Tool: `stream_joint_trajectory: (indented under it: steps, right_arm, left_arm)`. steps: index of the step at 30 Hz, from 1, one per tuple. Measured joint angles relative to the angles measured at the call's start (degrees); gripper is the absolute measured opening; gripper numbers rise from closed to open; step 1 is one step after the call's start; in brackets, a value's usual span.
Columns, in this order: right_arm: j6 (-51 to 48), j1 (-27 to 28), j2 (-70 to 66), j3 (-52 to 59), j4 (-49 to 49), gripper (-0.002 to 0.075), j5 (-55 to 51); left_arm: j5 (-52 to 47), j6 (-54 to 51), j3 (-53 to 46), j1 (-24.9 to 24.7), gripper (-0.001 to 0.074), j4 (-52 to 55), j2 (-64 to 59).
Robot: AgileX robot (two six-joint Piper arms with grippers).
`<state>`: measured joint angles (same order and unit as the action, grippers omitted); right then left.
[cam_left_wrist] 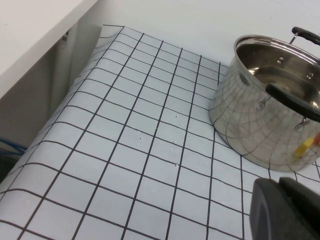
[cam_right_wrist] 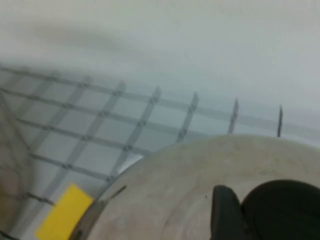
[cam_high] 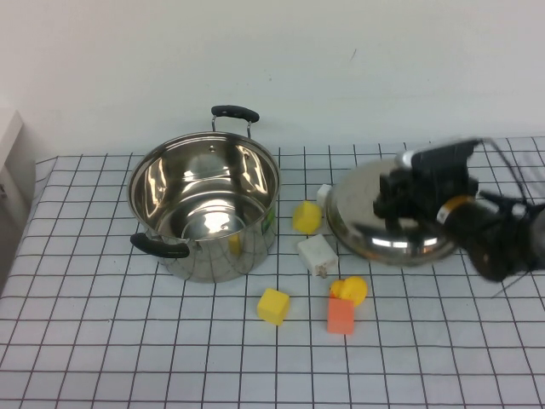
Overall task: Cover the pot
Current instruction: Pick up the pot lid, then place the pot lid on the pot
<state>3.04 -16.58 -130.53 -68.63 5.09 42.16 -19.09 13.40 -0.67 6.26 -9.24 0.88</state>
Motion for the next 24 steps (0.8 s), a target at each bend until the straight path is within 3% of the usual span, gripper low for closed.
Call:
stream_joint_trajectory:
  steps: [9,17,24]
  right_arm:
    - [8.60,0.00,18.91,0.00,16.36,0.0348,-13.94]
    - [26.58,-3.44,24.47,0.10,39.08,0.0348,-12.32]
    - [25.60,-10.99,24.47,0.33,41.16,0.0348,-11.05]
  left_arm:
    - [0.00,0.00,0.00,0.00,-0.0003,0.00,0.00]
    - [0.00,0.00,0.00,0.00,-0.0003,0.00,0.00]
    - [0.00,0.00,0.00,0.00,-0.0003,0.00,0.00]
